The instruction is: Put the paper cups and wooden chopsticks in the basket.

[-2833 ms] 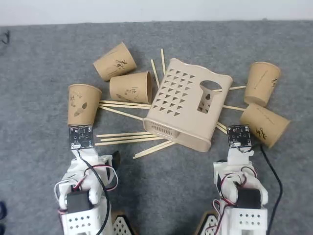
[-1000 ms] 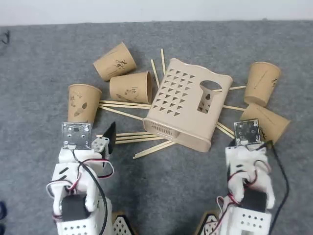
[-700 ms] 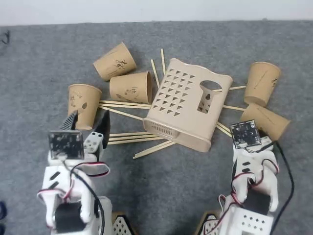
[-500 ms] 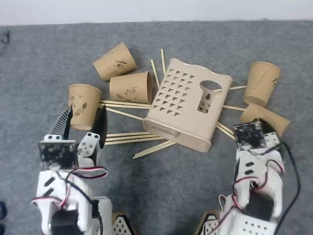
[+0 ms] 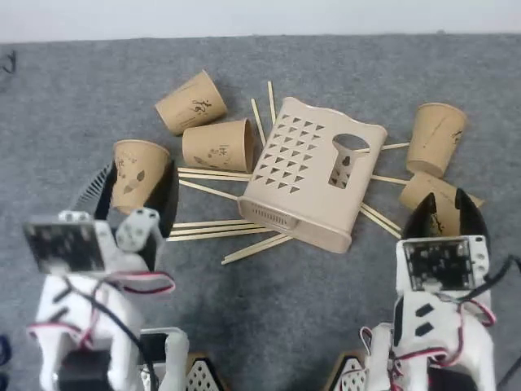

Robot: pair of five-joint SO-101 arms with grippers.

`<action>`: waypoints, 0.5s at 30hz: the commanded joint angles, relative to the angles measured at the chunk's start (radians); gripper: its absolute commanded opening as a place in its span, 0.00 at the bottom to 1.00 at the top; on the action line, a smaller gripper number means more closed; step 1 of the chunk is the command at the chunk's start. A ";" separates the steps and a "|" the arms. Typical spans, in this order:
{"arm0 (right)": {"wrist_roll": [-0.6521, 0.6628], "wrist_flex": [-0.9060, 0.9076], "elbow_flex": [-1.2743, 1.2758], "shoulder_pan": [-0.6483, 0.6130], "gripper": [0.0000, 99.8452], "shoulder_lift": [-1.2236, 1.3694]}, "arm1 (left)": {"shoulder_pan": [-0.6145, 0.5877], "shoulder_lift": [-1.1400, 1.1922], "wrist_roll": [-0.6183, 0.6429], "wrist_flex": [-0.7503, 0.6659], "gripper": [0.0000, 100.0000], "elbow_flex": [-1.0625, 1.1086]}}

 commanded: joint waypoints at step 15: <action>-0.012 0.349 -1.022 -0.170 0.12 1.093 | 0.095 0.431 -0.061 0.123 0.26 -0.298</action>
